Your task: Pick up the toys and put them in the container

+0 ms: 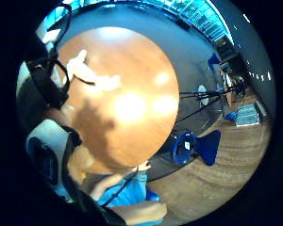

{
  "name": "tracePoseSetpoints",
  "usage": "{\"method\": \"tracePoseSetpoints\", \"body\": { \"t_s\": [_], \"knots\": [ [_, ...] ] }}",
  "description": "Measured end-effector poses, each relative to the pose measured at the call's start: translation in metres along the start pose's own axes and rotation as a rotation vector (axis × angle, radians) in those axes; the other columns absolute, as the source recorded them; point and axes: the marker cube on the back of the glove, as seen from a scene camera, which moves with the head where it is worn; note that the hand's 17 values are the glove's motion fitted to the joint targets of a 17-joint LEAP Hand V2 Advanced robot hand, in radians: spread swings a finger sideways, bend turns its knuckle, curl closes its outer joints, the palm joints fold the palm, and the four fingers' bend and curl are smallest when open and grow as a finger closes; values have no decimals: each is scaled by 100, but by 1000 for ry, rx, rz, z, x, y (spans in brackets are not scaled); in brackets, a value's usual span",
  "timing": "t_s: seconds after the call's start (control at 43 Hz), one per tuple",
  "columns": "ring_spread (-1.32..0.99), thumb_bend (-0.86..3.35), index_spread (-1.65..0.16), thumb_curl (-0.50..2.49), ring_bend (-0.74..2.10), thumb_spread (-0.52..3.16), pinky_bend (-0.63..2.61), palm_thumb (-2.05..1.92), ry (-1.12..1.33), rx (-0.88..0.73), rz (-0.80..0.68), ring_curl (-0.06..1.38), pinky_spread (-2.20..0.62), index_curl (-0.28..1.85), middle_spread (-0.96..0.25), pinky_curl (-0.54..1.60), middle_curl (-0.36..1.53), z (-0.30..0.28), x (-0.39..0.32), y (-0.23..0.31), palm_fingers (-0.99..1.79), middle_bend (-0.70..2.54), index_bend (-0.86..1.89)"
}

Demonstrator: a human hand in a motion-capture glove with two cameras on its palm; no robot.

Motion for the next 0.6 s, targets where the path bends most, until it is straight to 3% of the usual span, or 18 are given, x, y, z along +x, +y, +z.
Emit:
{"method": "tracePoseSetpoints", "body": {
  "t_s": [0.07, 0.209, 0.325, 0.535, 0.604],
  "knots": [
    [-42, 31, -35, 83, 120, 91, 124, 77, -55, 27, -29, 57, -41, 25, -42, 42, 68, -17, -45, -12, 92, 29, 28],
    [-42, 31, -35, 86, 119, 88, 123, 77, 97, 78, 137, 57, -41, 27, -44, 42, 72, -42, -101, -39, 92, 25, 26],
    [-42, 30, -35, 89, 118, 87, 122, 77, -16, 94, 78, 57, -41, 29, -46, 43, 75, -55, -144, -48, 93, 22, 25],
    [-43, 29, -35, 93, 117, 85, 121, 76, 25, 79, 34, 57, -42, 32, -48, 43, 82, -38, -214, -62, 92, 18, 21],
    [-43, 29, -35, 94, 117, 85, 121, 76, 15, 71, 129, 58, -42, 33, -48, 43, 84, -29, -242, -72, 92, 17, 20]
  ]
}}
